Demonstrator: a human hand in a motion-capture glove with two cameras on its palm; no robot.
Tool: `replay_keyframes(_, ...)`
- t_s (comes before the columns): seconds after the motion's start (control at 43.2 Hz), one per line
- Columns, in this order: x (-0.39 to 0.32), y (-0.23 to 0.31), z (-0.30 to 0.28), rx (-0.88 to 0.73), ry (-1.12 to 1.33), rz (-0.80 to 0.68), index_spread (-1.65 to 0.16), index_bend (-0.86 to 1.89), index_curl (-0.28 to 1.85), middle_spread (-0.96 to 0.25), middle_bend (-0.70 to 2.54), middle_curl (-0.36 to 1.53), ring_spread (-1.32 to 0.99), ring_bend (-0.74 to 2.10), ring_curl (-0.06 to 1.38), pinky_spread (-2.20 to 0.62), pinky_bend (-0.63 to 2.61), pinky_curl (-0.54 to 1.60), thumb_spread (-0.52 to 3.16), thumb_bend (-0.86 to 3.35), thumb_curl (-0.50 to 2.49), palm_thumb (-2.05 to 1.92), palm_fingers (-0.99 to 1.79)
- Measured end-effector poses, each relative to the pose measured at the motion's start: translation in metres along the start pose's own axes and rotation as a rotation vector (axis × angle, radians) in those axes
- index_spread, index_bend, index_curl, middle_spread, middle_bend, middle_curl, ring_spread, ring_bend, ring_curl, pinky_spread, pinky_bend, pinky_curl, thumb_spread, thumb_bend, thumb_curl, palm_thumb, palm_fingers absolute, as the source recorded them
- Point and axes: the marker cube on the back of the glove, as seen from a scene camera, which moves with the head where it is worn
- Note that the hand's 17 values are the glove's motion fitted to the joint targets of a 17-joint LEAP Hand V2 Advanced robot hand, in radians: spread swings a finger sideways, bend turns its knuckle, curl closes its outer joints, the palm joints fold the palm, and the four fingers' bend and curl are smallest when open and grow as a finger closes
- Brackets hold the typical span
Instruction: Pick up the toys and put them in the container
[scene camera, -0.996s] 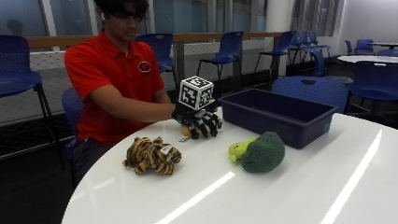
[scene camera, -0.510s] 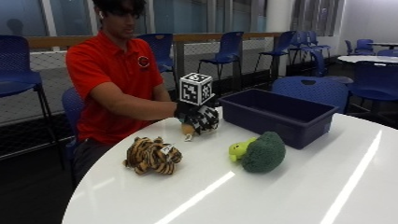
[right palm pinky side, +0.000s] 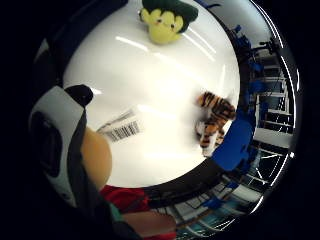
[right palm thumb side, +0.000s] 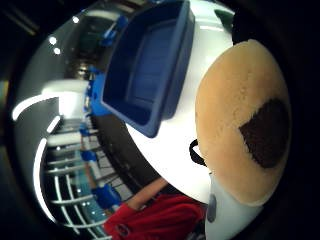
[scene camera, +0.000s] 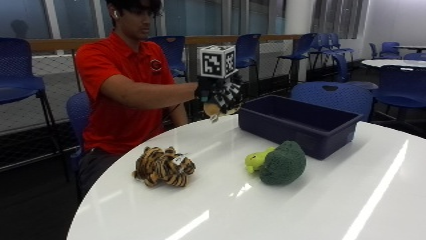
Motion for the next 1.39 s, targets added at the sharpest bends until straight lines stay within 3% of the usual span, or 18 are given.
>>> replay_keyframes(0.255, -0.051, -0.053, -0.074, 0.096, 0.132, -0.101, -0.45, 0.61, 0.60, -0.50, 0.84, 0.85, -0.51, 1.29, 0.68, -0.40, 1.24, 0.55, 0.59, 0.15, 0.91, 0.71, 0.81)
replay_keyframes(0.463, -0.083, -0.106, -0.109, 0.086, 0.102, -0.138, -0.46, 0.63, 0.70, -0.51, 0.85, 0.93, -0.51, 1.32, 0.71, -0.40, 1.28, 0.56, 0.55, 0.14, 0.97, 0.71, 0.76)
replay_keyframes(0.695, -0.136, -0.144, -0.104, 0.067, 0.021, -0.109, -0.46, 0.63, 0.81, -0.51, 0.86, 0.99, -0.50, 1.33, 0.73, -0.39, 1.30, 0.56, 0.52, 0.11, 1.02, 0.69, 0.72)
replay_keyframes(0.834, -0.148, -0.164, -0.084, 0.087, 0.143, -0.272, -0.46, 0.62, 0.86, -0.51, 0.85, 1.01, -0.50, 1.32, 0.73, -0.39, 1.29, 0.55, 0.51, 0.09, 1.04, 0.68, 0.69)
replay_keyframes(0.996, -0.159, -0.173, -0.069, 0.036, 0.111, -0.226, -0.47, 0.60, 0.92, -0.51, 0.83, 1.02, -0.50, 1.28, 0.72, -0.40, 1.21, 0.51, 0.52, 0.05, 1.06, 0.66, 0.62)
replay_keyframes(1.135, -0.157, -0.173, -0.060, -0.027, 0.091, -0.155, -0.45, 0.34, 0.88, -0.47, 0.66, 0.94, -0.47, 1.16, 0.68, -0.34, 1.24, 0.50, 0.73, -0.02, 1.02, 0.52, 0.16)
replay_keyframes(1.158, -0.156, -0.172, -0.059, -0.037, 0.083, -0.163, -0.44, 0.34, 0.86, -0.45, 0.55, 0.90, -0.43, 1.06, 0.66, -0.28, 1.22, 0.50, 0.79, -0.09, 0.96, 0.40, -0.08)
replay_keyframes(1.227, -0.145, -0.169, -0.055, -0.054, 0.086, -0.164, -0.43, 0.23, 0.79, -0.37, 0.42, 0.83, -0.34, 0.87, 0.61, -0.18, 1.21, 0.49, 0.90, -0.12, 0.87, 0.24, -0.34)
replay_keyframes(1.39, -0.114, -0.147, -0.054, -0.057, 0.044, -0.193, -0.40, 0.11, 0.64, -0.21, 0.21, 0.71, -0.18, 0.51, 0.47, -0.04, 1.07, 0.41, 1.03, -0.09, 0.70, 0.01, -0.36)
